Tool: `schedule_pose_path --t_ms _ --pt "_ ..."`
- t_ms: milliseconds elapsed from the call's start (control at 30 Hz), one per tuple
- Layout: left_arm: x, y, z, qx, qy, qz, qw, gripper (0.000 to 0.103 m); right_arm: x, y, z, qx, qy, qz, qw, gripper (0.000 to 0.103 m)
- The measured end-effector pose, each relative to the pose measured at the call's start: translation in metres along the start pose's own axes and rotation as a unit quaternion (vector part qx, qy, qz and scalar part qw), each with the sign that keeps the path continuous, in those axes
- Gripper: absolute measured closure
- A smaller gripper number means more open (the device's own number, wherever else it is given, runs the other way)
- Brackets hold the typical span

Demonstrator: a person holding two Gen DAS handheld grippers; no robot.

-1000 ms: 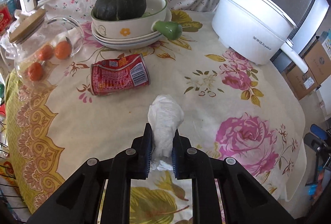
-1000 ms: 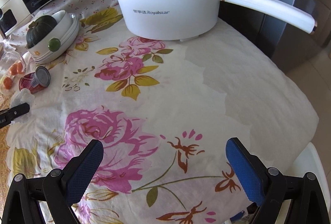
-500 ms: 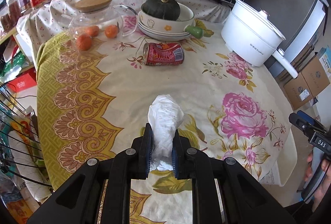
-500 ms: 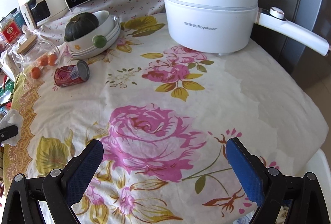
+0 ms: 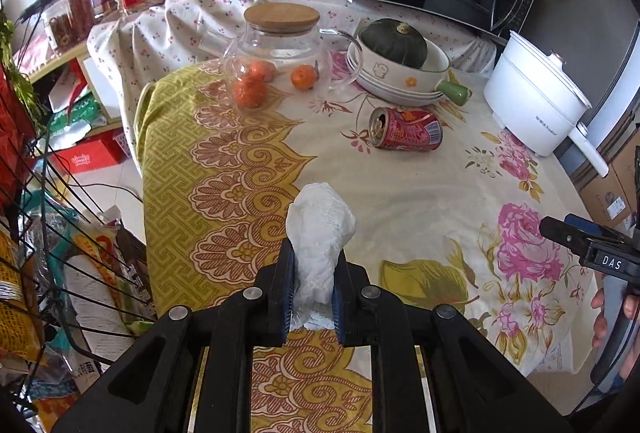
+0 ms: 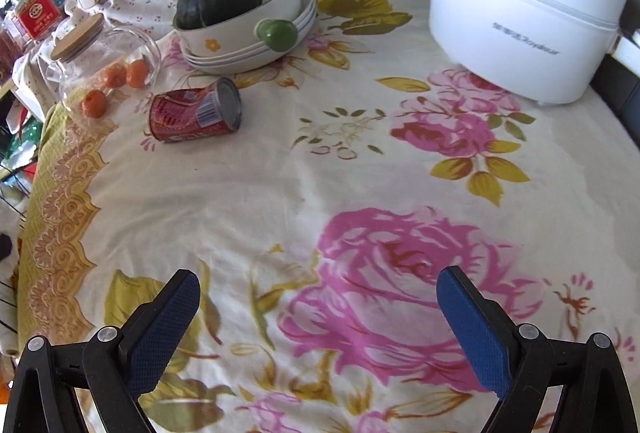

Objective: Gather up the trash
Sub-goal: 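Grasp the red can with right while left holds the white tissue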

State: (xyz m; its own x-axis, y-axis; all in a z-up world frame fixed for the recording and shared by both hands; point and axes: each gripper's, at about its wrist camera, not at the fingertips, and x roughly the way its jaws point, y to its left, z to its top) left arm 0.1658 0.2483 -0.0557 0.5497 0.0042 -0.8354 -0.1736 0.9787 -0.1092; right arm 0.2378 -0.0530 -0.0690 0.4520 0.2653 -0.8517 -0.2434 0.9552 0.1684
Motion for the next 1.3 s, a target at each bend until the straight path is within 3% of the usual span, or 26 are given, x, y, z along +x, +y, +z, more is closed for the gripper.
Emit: schedule_pose_path --t_ms 400,833,900,1300 --pt "0.034 0.019 0.019 -0.023 0.003 0.016 0.9996 0.086 0.078 0.084 0.078 0.002 0.008 0.031 0.999 0.005" --pt "0.050 0.014 0.018 -0.031 0.022 0.000 0.9993 0.086 0.139 0.098 0.101 0.028 0.034 0.004 0.999 0.005" --pt "0.048 0.013 0.018 -0.027 0.020 0.003 0.9994 0.086 0.141 0.097 0.099 0.025 0.032 0.004 0.999 0.014" --pt "0.035 -0.021 0.012 0.007 0.014 -0.001 0.9999 0.086 0.084 0.067 0.074 -0.028 0.031 0.001 0.999 0.015"
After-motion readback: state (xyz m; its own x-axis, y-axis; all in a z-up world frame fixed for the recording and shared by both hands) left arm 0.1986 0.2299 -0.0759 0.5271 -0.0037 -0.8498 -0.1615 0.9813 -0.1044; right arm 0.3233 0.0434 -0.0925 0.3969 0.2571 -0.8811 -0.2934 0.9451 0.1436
